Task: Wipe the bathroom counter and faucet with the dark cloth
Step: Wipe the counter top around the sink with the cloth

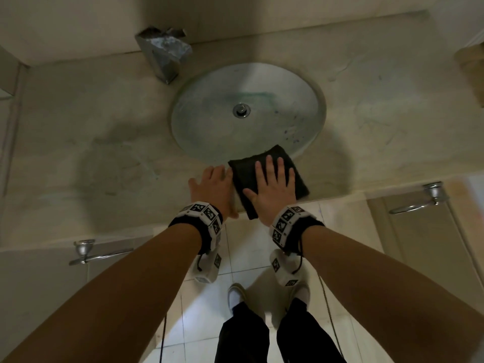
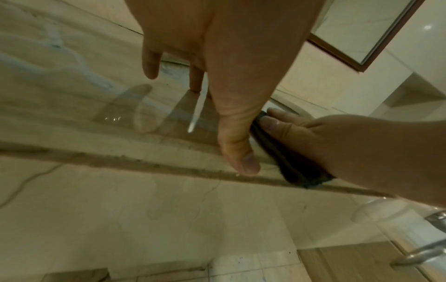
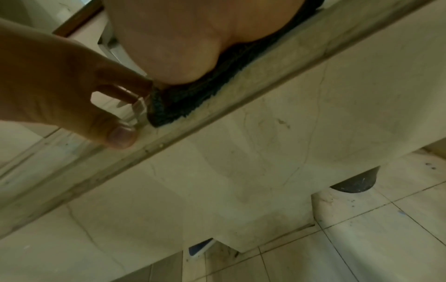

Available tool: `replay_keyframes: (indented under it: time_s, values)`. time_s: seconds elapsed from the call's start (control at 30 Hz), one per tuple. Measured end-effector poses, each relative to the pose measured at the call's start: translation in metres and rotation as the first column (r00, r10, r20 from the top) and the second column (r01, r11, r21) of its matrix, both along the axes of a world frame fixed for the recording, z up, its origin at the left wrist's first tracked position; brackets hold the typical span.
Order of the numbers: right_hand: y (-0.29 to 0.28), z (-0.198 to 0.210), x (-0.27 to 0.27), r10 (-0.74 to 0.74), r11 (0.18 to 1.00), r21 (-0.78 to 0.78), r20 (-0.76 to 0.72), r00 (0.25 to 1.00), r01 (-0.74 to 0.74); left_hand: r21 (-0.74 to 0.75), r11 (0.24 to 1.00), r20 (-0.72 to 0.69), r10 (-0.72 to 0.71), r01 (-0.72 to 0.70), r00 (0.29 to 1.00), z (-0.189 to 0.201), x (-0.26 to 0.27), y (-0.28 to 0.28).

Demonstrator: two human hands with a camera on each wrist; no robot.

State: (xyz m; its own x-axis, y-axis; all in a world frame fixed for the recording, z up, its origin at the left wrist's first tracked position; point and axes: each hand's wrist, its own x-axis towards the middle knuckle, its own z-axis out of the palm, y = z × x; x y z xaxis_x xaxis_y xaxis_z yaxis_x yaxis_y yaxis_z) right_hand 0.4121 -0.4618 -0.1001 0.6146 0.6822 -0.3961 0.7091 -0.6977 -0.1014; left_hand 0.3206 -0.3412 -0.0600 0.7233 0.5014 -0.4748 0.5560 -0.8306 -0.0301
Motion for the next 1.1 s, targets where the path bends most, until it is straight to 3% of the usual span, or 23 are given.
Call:
replay_keyframes:
  time_s: [0.13,0.3,0.5,0.73,0.87,1.1]
  values:
    - [-0.025,0.001,0.029,0.056,0.998,-0.003,-0.015,0.998,-0.056,-0.005,1.0,-0.041,0.003,-0.003,0.999,0.005,0.003,-0.002]
    - [-0.073,0.002,0.083,-0.139,0.989,-0.05,0.048,0.989,0.142,-0.043,0.999,-0.038,0.014,-0.015,0.999,0.005,0.002,-0.002]
    - [-0.065,0.003,0.074,-0.256,0.964,-0.055,0.084,0.963,0.261,-0.049,0.999,-0.007,0.01,-0.01,1.0,0.0,0.0,0.001]
    - [-0.007,-0.001,-0.012,0.009,1.0,0.002,0.018,1.0,-0.009,-0.018,1.0,-0.022,0.01,-0.011,1.0,0.0,0.001,0.0]
    - [-0.024,-0.001,0.013,0.046,0.999,0.011,0.005,0.999,-0.046,-0.028,0.999,-0.055,0.023,-0.025,0.998,0.003,0.002,-0.003]
    - [-0.08,0.003,0.095,-0.258,0.965,-0.031,0.068,0.964,0.26,-0.046,0.999,-0.036,0.013,-0.014,0.999,0.002,0.001,-0.002]
